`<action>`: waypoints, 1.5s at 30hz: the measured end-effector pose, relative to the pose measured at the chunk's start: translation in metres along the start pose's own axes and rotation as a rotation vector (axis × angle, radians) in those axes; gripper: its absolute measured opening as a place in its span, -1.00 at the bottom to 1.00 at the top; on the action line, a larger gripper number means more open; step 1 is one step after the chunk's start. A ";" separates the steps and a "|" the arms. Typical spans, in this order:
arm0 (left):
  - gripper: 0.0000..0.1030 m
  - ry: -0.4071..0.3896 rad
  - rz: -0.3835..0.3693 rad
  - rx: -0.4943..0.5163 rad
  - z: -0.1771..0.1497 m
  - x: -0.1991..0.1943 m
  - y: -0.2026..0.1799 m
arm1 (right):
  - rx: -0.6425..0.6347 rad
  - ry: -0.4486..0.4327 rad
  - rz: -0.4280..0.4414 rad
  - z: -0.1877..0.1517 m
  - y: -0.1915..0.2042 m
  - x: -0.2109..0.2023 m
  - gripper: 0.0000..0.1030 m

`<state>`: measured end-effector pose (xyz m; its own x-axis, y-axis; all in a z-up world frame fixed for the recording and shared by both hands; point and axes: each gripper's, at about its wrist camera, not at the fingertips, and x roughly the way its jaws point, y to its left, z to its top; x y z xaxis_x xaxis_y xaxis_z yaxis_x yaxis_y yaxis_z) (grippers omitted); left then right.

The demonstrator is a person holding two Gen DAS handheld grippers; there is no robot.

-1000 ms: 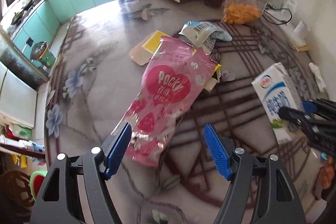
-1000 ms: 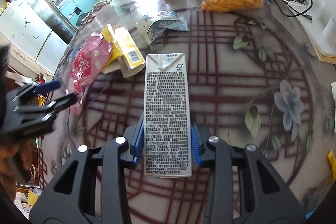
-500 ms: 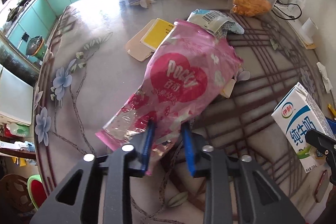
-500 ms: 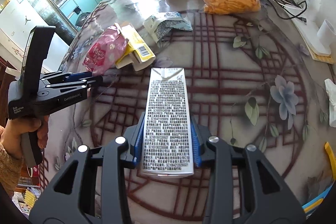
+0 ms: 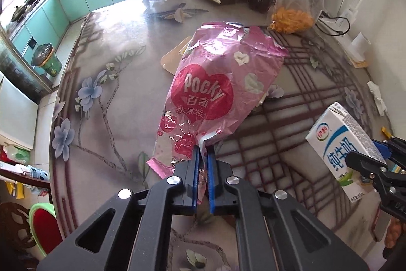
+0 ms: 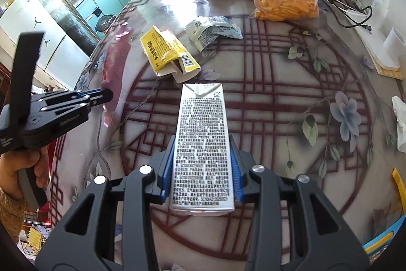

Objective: Collect trash
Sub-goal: 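Lift the carton and Pocky wrapper and carry them over the red bucket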

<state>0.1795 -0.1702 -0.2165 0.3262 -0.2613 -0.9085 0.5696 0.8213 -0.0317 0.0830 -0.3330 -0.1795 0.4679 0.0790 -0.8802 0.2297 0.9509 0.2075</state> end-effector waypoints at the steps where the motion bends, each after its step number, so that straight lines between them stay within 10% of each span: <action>1: -0.95 -0.006 -0.003 -0.003 -0.005 -0.005 0.000 | -0.001 -0.002 0.000 -0.001 0.001 -0.002 -0.29; 16: -0.96 -0.153 0.017 -0.045 -0.087 -0.103 0.013 | -0.084 -0.059 0.009 -0.013 0.054 -0.034 -0.29; 45: -0.96 -0.166 0.030 -0.144 -0.161 -0.145 0.083 | -0.210 -0.060 0.032 -0.054 0.155 -0.052 -0.29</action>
<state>0.0583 0.0173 -0.1543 0.4680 -0.3056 -0.8292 0.4479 0.8909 -0.0756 0.0479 -0.1736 -0.1252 0.5237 0.0979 -0.8463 0.0344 0.9901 0.1358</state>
